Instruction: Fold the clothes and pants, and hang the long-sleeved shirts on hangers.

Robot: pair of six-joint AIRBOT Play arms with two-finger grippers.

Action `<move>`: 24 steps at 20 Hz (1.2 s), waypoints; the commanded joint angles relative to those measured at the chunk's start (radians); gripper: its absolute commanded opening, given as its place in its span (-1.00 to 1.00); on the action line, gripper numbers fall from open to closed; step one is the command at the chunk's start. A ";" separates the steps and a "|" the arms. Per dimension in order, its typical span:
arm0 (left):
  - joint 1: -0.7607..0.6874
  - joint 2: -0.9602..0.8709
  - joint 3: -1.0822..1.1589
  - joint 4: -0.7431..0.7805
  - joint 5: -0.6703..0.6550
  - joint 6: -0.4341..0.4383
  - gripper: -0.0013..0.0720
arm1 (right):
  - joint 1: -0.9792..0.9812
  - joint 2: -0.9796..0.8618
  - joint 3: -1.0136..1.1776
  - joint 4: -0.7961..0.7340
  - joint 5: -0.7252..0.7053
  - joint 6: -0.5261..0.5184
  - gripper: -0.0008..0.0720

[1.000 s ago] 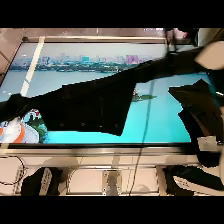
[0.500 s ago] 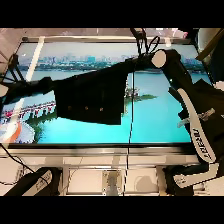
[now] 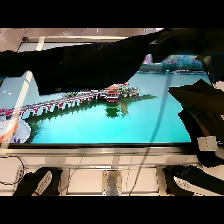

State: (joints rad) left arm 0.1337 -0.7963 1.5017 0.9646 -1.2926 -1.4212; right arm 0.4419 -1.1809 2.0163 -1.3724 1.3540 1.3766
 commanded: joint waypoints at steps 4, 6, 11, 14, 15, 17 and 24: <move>-0.001 0.172 0.033 0.063 -0.212 -0.256 -0.87 | 0.045 0.155 0.021 0.070 0.208 0.160 -0.97; -0.001 0.168 -0.069 0.097 -0.265 -0.293 -0.87 | 0.042 0.125 0.021 0.043 0.213 0.153 -0.97; -0.001 0.103 -0.536 0.109 -0.025 -0.244 -0.86 | -0.032 -0.092 -0.048 -0.065 0.163 0.087 -0.97; -0.002 -0.041 -0.686 0.106 0.282 -0.157 -0.86 | -0.166 -0.306 -0.056 -0.022 0.116 0.087 -0.97; -0.006 -0.107 -0.693 0.097 0.371 -0.123 -0.86 | -0.204 -0.380 -0.056 0.021 0.063 0.076 -0.97; -0.039 -0.252 -0.689 0.071 0.576 -0.050 -0.86 | -0.245 -0.507 -0.056 0.108 -0.098 0.039 -0.97; -0.208 -0.571 -0.542 -0.060 0.763 0.106 -0.86 | -0.233 -0.693 -0.047 0.163 -0.348 -0.027 -0.97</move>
State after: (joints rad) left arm -0.0162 -1.2770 0.9127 0.9535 -0.6109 -1.3788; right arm 0.2115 -1.8217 1.9625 -1.2533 1.0603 1.3952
